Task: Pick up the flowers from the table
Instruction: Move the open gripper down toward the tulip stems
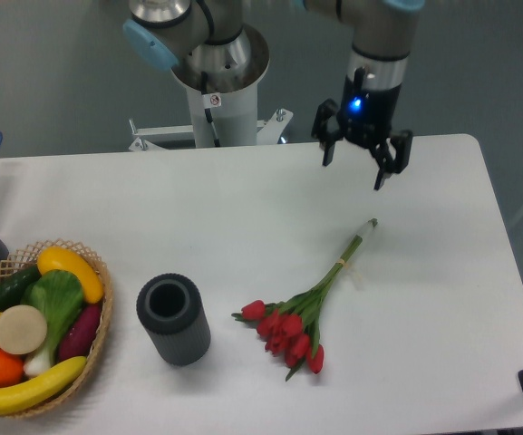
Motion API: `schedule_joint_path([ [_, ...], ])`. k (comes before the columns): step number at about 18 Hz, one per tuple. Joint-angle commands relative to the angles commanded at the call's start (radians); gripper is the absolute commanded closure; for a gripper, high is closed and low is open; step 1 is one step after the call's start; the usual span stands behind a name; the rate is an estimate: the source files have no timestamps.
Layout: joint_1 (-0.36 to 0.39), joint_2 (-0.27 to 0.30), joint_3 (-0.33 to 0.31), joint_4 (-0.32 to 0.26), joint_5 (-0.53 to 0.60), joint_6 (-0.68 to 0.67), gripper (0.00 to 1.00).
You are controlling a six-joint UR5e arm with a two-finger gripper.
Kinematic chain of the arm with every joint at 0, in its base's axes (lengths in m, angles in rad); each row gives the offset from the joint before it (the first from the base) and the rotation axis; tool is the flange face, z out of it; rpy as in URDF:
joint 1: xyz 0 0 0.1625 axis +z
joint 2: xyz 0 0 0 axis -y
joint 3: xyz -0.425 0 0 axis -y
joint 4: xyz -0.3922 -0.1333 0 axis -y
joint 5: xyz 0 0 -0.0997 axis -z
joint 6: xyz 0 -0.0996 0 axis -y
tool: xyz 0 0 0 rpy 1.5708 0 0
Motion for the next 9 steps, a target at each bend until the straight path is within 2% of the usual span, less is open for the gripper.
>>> schedule_joint_path([
  [3,-0.060,-0.067,0.000,0.072,0.005,-0.072,0.00],
  [5,-0.074,-0.112,0.002,0.118,0.005,-0.100,0.00],
  [9,-0.098,-0.201,0.032,0.152,0.008,-0.105,0.00],
])
